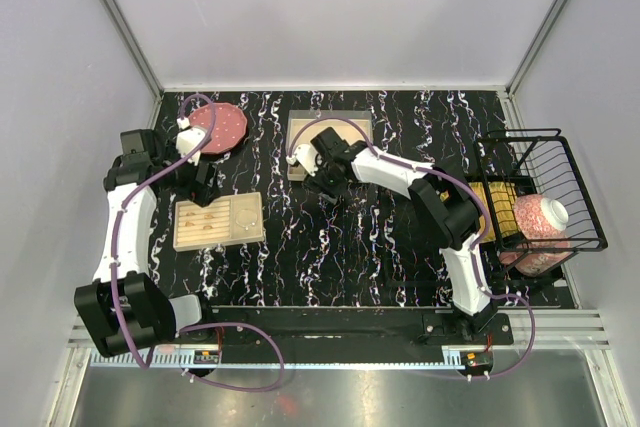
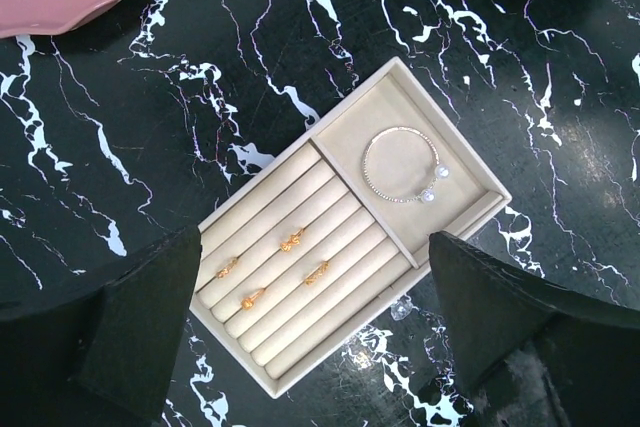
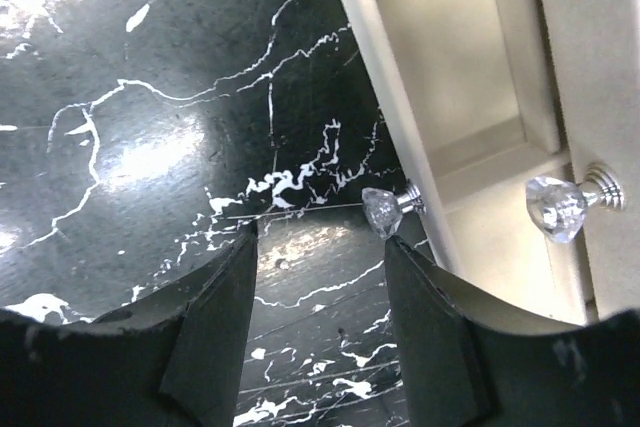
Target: Organize the mixed jewelry
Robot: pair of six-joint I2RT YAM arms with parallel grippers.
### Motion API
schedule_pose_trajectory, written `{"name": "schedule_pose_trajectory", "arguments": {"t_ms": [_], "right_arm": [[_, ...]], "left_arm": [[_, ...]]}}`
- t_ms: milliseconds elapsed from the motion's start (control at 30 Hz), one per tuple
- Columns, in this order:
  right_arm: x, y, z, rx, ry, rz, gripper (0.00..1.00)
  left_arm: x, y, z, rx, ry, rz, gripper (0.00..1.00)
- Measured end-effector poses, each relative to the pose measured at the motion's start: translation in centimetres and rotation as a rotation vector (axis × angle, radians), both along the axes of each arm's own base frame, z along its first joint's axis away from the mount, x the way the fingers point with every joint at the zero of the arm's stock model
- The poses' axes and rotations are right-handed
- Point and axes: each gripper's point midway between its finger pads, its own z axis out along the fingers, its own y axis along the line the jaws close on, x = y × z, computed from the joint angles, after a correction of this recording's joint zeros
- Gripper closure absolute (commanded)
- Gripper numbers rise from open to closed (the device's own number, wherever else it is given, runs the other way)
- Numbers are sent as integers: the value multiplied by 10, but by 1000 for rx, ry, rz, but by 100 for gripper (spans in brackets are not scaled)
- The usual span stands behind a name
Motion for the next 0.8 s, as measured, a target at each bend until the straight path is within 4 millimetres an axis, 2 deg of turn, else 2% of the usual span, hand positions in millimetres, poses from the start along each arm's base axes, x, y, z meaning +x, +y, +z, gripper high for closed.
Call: {"name": "schedule_pose_trajectory", "arguments": {"t_ms": [367,800], "right_arm": [[29,-8,0,-47,-155,-22,41],[48,-14,3,-85,-257,-55,41]], "left_arm": [[-1,3,-4,-6,5,9,1],[-1,4,-9,-1,4,7,1]]}}
